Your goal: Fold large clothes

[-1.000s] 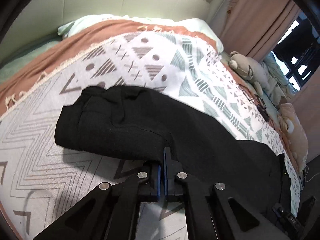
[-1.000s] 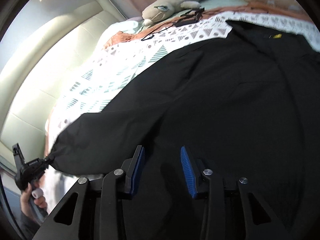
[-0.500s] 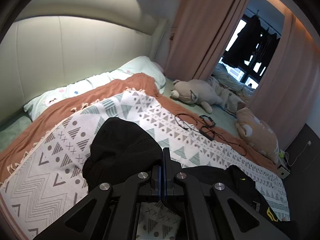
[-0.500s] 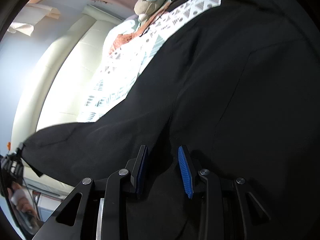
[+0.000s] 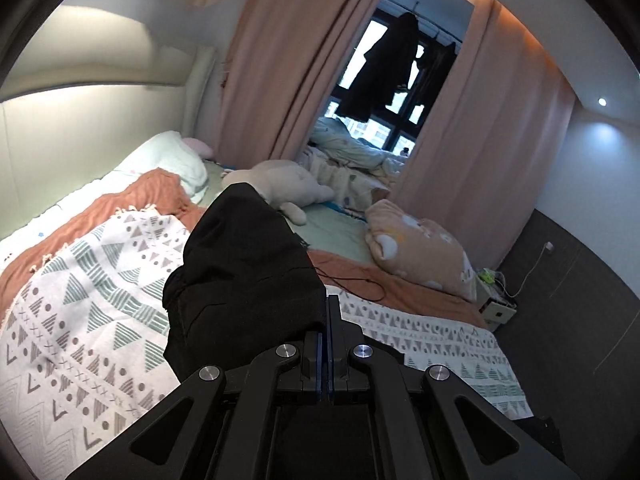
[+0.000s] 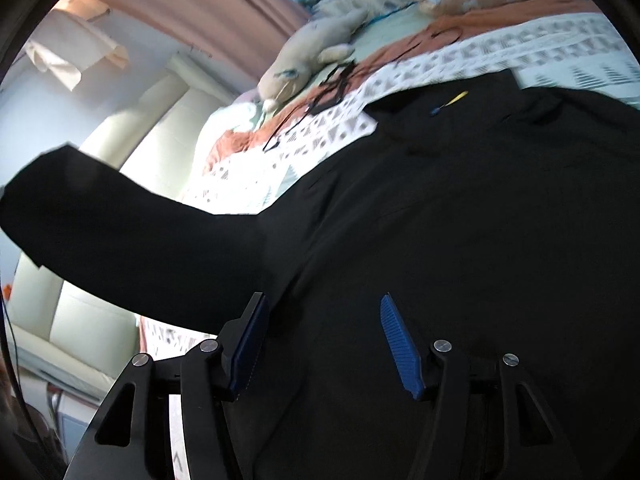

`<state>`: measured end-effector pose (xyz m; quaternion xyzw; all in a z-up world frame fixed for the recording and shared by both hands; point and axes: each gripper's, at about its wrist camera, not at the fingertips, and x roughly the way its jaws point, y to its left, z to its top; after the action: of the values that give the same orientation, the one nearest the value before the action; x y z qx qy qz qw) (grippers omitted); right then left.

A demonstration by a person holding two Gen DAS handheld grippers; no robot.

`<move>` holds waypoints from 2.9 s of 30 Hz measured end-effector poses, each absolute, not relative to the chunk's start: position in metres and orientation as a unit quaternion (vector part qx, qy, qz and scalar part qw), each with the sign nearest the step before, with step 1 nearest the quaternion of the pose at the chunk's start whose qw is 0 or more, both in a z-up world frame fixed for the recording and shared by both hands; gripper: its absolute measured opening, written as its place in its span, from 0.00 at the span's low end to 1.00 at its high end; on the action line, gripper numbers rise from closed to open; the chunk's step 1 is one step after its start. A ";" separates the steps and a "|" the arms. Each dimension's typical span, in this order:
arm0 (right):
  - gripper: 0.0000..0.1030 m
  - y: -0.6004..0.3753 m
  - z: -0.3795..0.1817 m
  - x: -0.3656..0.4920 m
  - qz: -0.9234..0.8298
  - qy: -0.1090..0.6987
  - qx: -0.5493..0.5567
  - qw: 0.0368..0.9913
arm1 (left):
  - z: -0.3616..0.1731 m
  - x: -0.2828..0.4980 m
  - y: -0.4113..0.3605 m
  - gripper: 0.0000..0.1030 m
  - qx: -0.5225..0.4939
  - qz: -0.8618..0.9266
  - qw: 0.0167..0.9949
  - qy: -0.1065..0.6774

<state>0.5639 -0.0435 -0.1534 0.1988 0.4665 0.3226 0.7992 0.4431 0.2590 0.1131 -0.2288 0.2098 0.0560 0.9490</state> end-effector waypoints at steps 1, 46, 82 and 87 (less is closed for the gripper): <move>0.58 -0.057 -0.152 0.560 0.314 0.461 0.204 0.804 | 0.115 0.449 0.247 0.00 -0.226 0.044 0.950 0.212; 0.66 -0.219 -0.193 0.592 0.169 0.473 0.230 0.834 | -0.121 0.493 0.118 0.83 -0.382 0.007 0.858 0.343; 0.47 -0.041 -0.215 0.607 0.099 0.492 -0.080 0.861 | -0.151 0.386 0.249 0.79 -0.408 0.164 0.844 0.306; 0.47 -0.099 -0.192 0.606 0.069 0.481 -0.043 0.873 | -0.144 0.387 0.237 0.79 -0.396 0.160 0.851 0.306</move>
<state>0.6058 -0.0992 -0.1924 -0.0430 0.4813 0.0695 0.8727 0.3872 0.2371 -0.1435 -0.3955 0.3063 0.1600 0.8510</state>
